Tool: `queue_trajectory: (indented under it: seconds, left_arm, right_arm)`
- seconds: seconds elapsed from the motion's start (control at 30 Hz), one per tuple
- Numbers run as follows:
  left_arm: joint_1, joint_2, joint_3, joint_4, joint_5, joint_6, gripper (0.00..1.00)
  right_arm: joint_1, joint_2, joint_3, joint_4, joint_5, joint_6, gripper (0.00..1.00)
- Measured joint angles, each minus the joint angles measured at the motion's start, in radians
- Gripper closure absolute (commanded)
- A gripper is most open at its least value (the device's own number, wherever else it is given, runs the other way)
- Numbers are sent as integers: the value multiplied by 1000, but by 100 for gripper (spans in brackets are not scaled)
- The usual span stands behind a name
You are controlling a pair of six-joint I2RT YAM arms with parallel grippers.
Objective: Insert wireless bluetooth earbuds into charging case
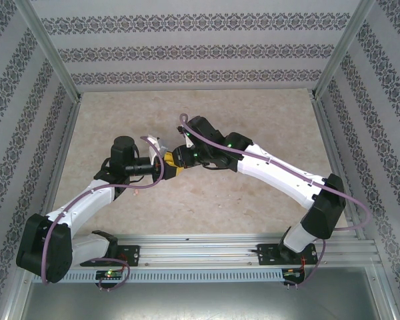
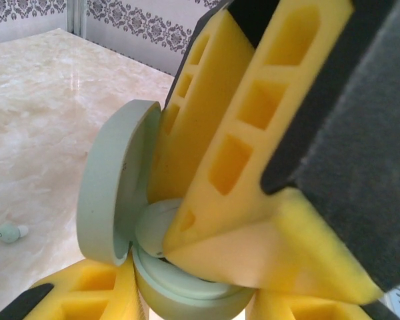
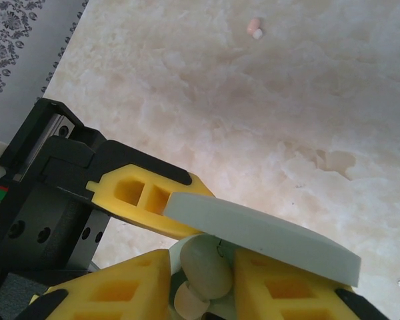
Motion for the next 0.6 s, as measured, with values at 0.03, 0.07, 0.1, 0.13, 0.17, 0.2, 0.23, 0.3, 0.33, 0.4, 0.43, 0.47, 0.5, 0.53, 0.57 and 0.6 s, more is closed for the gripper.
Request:
queue_trajectory:
  seconds: [0.03,0.07,0.1,0.13,0.17,0.2,0.23,0.3,0.33,0.4,0.43,0.47,0.5,0.53,0.57,0.6]
  left_arm:
    - [0,0,0,-2,0,0,86]
    - [0,0,0,-2,0,0,86]
    - [0,0,0,-2,0,0,86]
    - [0,0,0,-2,0,0,86]
    - [0,0,0,-2,0,0,86]
    - [0,0,0,-2,0,0,86]
    - [0,0,0,-2,0,0,86]
    - [0,0,0,-2,0,0,86]
    - [0,0,0,-2,0,0,86]
    - [0,0,0,-2,1,0,86]
    - [0,-1,0,-2,1,0,86]
    - [0,-1,0,-2,1,0,86]
    - [0,-1,0,-2,1,0,86]
    - [0,-2,0,-2,1,0,86]
    - [0,-2,0,-2,1,0,86]
    - [0,-4,0,-2,1,0,86]
  right_arm:
    - [0,0,0,0,0,-1,66]
    - [0,0,0,0,0,-2,66]
    - [0,1,1,0,-1,-2,65]
    - [0,1,2,0,-1,-2,65]
    - [0,2,4,-1,-1,-2,64]
    - [0,3,6,-2,-1,-2,63]
    - [0,3,9,-4,-1,-2,62]
    - [0,4,13,-6,-1,-2,61]
    - [2,4,13,-6,-1,-2,61]
    - [5,4,13,-8,-1,-1,61]
    - [5,4,13,-8,-1,-1,60]
    - [5,4,15,-10,-2,-1,60]
    - [5,4,18,-12,-2,-1,60]
    - [5,4,19,-13,-2,0,60]
    - [5,4,21,-15,-3,2,60]
    - [5,4,23,-17,-3,3,60]
